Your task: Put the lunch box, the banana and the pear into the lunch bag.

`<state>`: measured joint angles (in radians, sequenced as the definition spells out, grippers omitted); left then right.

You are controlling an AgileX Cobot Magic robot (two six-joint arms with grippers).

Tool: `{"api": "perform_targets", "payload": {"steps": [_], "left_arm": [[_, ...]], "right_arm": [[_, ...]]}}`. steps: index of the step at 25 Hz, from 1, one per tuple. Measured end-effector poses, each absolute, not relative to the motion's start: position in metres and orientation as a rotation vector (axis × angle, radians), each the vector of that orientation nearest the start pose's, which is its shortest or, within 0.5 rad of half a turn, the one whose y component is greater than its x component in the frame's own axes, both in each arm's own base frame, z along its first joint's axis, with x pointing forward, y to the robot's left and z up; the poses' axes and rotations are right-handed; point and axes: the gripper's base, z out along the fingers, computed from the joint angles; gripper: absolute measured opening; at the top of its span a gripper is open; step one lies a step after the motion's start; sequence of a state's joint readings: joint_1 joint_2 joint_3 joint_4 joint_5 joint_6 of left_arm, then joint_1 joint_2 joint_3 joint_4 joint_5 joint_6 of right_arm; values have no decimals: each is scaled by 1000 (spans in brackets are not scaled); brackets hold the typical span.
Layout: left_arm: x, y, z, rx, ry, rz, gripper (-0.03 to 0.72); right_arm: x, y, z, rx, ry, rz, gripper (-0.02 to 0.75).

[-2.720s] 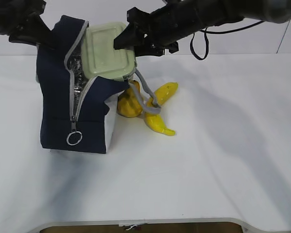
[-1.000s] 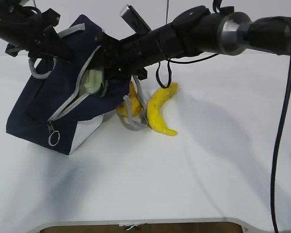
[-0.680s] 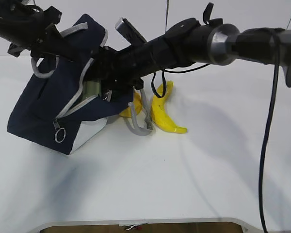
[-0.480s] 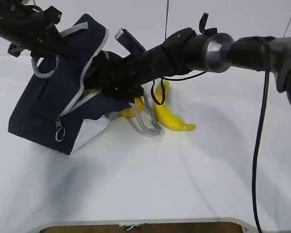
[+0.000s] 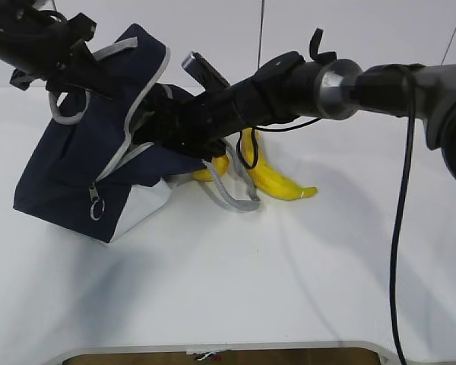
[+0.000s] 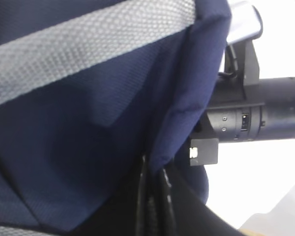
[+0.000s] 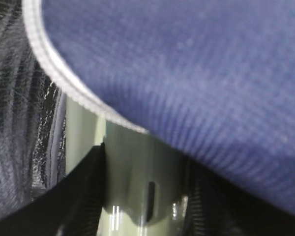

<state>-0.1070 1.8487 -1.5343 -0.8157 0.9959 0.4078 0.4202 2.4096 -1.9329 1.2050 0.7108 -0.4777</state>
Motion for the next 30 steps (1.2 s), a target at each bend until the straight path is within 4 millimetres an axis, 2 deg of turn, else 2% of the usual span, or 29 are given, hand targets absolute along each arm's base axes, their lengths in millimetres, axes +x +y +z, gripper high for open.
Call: {"api": "perform_targets", "payload": {"steps": [6,11,14,19,22,26,30], "left_arm": [[393,-96,285,226,2545,-902,4],[393,-95,285,227,2553,-884,4],[393,-95,284,228,2555,-878,4],[393,-95,284,228,2557,-876,4],[393,-95,284,228,2557,-876,4],[393,-92,284,222,2561,-878,4],[393,-90,284,216,2562,-876,4]], "right_arm": [[464,268,161,-142,2414,1270,380],[463,268,159,-170,2425,1249,413],[462,268,160,-186,2434,1262,450],[458,269,158,-234,2462,1267,564],[456,269,159,-269,2473,1264,585],[457,269,171,-401,2472,1205,586],[460,267,194,-513,2489,1091,586]]}}
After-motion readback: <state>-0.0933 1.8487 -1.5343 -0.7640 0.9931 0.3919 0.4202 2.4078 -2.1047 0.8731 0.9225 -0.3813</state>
